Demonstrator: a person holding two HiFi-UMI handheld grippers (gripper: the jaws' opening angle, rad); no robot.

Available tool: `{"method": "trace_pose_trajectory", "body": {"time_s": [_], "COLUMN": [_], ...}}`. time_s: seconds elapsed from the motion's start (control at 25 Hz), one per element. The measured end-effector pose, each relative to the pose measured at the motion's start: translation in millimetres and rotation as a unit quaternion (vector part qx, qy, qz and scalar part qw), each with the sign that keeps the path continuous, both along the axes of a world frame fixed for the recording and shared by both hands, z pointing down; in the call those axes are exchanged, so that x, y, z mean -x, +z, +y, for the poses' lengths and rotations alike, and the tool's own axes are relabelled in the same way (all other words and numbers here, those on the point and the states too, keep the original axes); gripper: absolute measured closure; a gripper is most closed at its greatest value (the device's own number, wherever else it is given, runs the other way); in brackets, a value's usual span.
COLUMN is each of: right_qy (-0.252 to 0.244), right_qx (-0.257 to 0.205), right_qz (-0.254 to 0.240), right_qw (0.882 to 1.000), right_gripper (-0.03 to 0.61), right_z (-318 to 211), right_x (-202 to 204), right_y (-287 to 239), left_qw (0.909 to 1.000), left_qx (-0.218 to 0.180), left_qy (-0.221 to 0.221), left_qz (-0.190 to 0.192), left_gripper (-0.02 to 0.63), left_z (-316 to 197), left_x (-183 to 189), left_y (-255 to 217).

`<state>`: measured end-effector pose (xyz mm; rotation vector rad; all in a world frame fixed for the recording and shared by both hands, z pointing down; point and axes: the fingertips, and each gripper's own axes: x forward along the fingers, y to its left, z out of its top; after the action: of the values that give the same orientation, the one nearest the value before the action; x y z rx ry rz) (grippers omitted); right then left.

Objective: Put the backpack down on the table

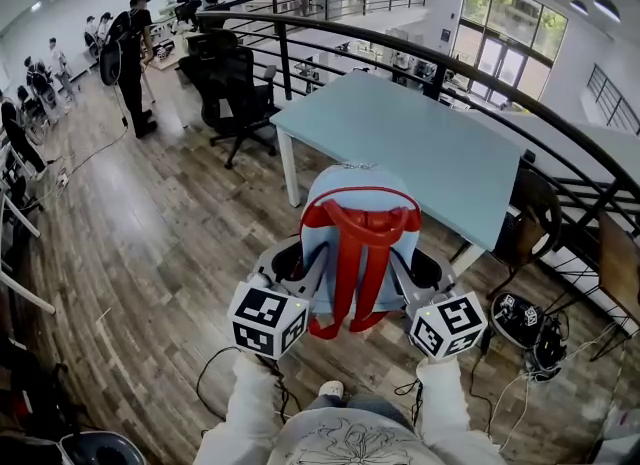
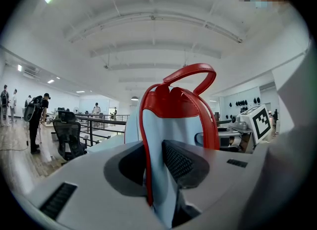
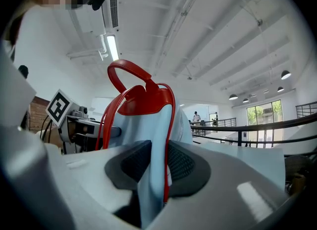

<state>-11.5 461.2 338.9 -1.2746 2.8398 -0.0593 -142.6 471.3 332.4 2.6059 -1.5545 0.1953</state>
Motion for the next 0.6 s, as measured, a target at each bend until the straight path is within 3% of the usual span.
{"method": "trace_pose_trajectory", "body": {"time_s": [0.6], "right_qy": [0.010], "right_qx": [0.012], "right_qz": [0.012], "right_qw": [1.000], "right_gripper": [0.471], "right_z": [-48.9], "right_x": [5.9], "right_y": [12.8], "left_qw": [0.9998], "left_qx": [0.014], "left_qy": [0.012], "left_qz": [0.004], "left_gripper": [0.514], "left_z": [-52.9], "left_x": [5.6], "left_y": [14.8]}}
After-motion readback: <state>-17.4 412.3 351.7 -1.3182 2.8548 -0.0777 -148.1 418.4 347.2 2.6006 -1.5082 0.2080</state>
